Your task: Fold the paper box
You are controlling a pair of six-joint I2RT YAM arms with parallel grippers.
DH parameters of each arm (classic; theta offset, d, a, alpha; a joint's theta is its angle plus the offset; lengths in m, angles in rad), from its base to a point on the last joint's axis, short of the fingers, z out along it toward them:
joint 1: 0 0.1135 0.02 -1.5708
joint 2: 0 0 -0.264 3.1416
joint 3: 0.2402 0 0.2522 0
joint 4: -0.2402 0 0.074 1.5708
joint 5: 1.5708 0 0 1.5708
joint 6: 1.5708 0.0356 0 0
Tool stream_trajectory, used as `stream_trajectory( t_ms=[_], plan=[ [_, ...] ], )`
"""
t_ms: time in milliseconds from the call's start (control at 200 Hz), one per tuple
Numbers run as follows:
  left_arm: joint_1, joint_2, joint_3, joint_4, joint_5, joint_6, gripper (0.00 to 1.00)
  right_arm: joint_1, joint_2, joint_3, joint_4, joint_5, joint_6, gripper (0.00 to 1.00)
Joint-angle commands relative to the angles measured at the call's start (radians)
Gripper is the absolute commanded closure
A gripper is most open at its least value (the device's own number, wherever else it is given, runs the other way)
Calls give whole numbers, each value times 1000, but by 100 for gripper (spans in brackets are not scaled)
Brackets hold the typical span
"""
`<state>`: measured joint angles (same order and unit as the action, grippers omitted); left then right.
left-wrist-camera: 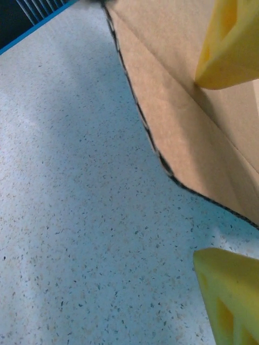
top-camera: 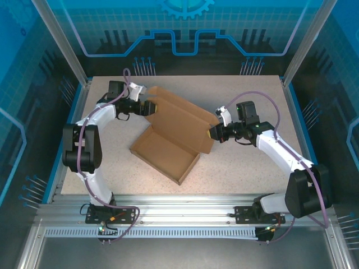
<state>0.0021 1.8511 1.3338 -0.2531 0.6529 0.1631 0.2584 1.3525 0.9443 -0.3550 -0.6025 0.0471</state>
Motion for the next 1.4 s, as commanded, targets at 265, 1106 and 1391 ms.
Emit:
stream_trajectory(
  t_ms=[265,1106,1391],
  plan=[
    [-78,-69,31,-95,-105,36,45,18,31,80,-50,141,30,85],
    [-171,-153,-4,-121,-304,22,70,23,-36,67,-184,298,184,50],
    [-193,-195,-40,-102,-346,-19,70,36,-30,116,-306,356,262,56]
  ],
)
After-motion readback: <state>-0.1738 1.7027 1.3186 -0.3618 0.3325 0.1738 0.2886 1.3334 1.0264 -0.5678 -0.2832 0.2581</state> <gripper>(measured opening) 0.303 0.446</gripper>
